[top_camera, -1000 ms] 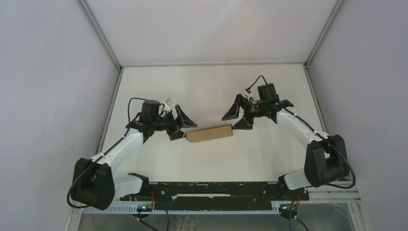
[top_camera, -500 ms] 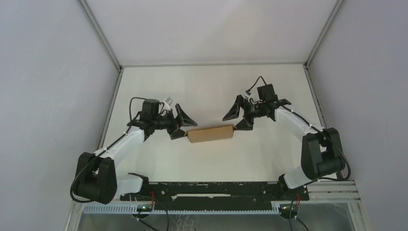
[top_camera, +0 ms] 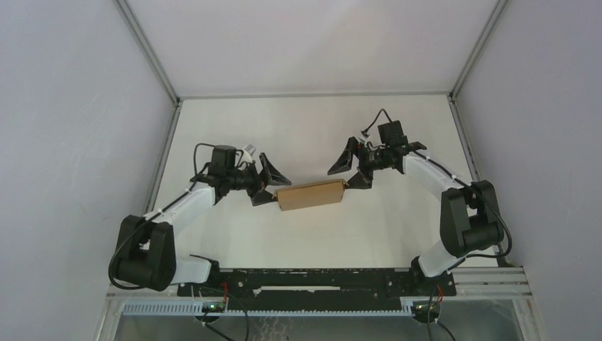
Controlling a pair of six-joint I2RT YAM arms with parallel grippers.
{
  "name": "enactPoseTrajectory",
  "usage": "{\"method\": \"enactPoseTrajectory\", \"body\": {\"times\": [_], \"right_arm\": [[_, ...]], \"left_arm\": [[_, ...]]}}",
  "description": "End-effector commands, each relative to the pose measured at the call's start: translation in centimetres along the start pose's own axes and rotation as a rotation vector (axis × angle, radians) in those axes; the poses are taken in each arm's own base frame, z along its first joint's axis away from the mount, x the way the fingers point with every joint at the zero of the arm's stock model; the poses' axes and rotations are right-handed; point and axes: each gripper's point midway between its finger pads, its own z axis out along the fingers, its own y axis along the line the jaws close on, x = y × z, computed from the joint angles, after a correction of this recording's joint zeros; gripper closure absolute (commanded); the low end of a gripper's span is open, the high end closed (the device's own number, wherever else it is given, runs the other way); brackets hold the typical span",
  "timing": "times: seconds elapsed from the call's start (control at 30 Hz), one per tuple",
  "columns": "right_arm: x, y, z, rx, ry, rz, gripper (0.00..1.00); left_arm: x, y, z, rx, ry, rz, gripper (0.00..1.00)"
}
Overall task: Fold the paper box
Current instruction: Close the paper box at the center of the board.
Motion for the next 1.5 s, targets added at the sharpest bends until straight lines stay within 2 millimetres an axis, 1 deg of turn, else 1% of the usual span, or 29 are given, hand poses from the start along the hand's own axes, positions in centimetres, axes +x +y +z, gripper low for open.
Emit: {"method": "enactPoseTrajectory", "body": {"times": [0.0,0.3,0.7,1.17,1.47], "right_arm": [[-0.7,2.5,-0.4,-0.076,0.005,-0.068,0.00],[-1.4,2.7,-0.3,-0.078,0.006,-0.067,0.00],[-2.1,2.2,0.0,-0.079,0.005,-0.056,0.00],[-2.6,2.0,-0.8,-0.083,-0.005,-0.051,0.00],[-3.2,1.6,-1.9,-0.082,-0.029,-0.043,0.00]], "left_arm": [[-1.3,-2.9,-0.3,0.082,-0.003,0.063,0.00],[-1.9,-2.8,-0.1,0.083,-0.003,0.054,0.00],[-2.6,-2.5,0.0,0.079,-0.005,0.046,0.00],[-3.1,-2.9,-0.5,0.087,-0.021,0.055,0.00],[-3.4,-2.8,-1.2,0.084,-0.041,0.057,0.00]]}}
